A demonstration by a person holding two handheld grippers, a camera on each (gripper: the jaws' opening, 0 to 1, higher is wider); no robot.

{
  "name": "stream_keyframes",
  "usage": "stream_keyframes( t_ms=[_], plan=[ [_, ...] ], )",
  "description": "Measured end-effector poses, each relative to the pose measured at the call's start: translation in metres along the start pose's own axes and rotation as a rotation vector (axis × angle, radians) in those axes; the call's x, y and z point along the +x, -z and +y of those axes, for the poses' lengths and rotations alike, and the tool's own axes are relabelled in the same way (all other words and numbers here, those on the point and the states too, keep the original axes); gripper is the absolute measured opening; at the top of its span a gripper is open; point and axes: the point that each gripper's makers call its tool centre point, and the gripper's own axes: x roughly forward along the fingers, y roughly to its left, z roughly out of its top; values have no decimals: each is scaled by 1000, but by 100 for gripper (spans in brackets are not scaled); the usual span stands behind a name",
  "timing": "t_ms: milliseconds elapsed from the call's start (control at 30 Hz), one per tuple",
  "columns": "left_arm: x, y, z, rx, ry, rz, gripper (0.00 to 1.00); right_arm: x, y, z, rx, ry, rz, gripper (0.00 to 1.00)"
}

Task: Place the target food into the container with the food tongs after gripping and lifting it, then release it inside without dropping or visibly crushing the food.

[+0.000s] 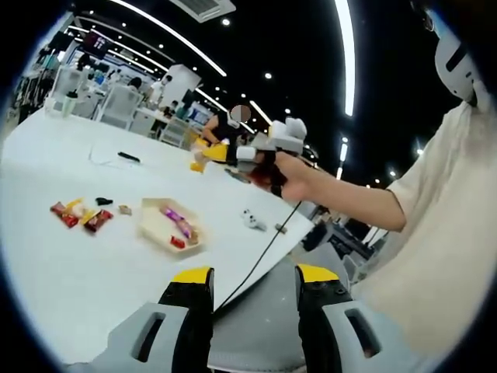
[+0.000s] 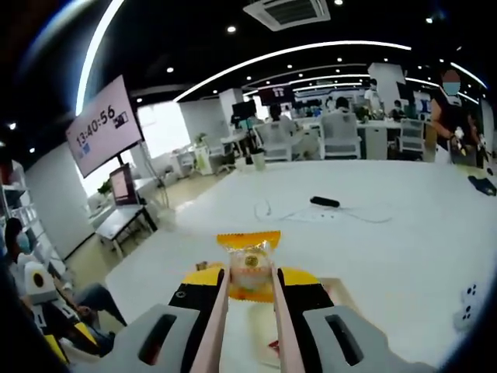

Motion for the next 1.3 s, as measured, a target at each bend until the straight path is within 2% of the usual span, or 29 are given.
stream_keyframes(
  t_ms=[567, 1300],
  plan=[
    [4, -2, 1, 1, 11, 2, 41, -13, -1, -28, 28, 55, -6, 27],
    [3, 3, 1, -11, 1, 0, 41, -15, 6, -35, 64, 63, -4, 27]
  ],
)
